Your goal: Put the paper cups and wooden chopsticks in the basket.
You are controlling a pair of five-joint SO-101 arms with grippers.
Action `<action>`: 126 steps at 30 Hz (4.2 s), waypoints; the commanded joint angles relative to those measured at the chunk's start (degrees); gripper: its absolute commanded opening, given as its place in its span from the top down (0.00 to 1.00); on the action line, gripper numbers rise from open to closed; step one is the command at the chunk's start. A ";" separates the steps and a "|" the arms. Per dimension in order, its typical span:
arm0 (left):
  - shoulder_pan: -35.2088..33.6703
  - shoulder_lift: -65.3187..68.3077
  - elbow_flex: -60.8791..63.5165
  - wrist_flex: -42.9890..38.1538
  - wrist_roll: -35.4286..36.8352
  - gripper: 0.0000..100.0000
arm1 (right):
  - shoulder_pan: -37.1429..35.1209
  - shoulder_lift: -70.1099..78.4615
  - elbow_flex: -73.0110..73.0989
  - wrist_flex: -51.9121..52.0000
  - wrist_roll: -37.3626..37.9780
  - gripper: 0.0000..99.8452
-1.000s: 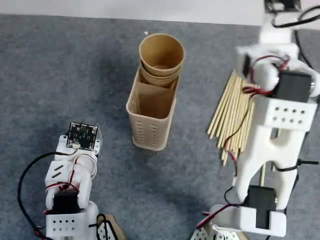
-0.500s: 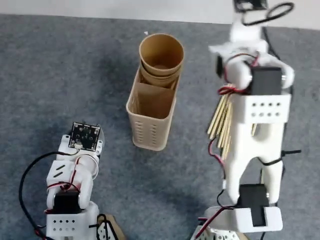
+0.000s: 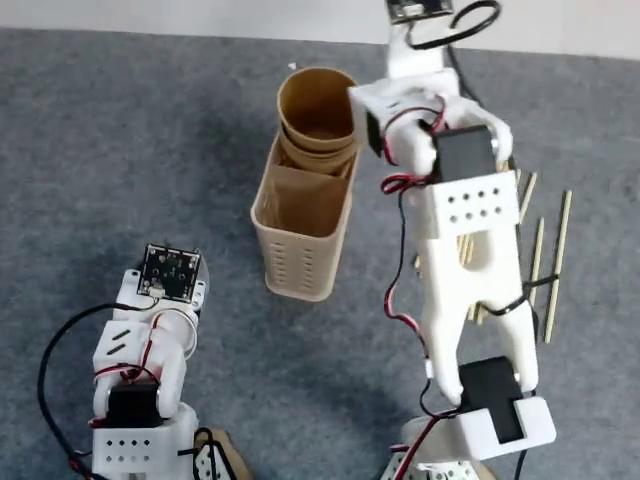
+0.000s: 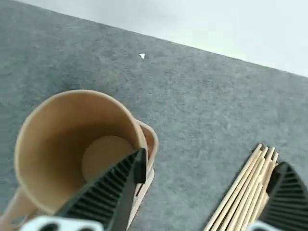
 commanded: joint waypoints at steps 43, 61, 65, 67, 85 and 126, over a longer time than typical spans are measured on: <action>1.10 -0.22 0.57 1.23 -1.76 0.84 | 18.68 -17.19 -2.86 26.24 12.22 0.61; 1.10 -0.31 -0.66 4.13 -1.76 0.84 | 41.10 21.67 13.23 11.56 28.31 0.61; 1.10 -0.40 0.57 3.87 -1.93 0.84 | 41.19 27.03 13.49 11.21 28.40 0.61; 1.10 -0.40 0.92 2.81 -1.93 0.84 | 41.89 29.49 13.41 11.21 28.40 0.61; 1.10 -0.40 0.92 2.64 -1.93 0.84 | 45.14 41.63 13.14 6.37 28.04 0.99; 1.10 -0.22 0.92 2.46 -1.93 0.84 | 2.77 -6.02 -28.00 10.77 -8.18 1.00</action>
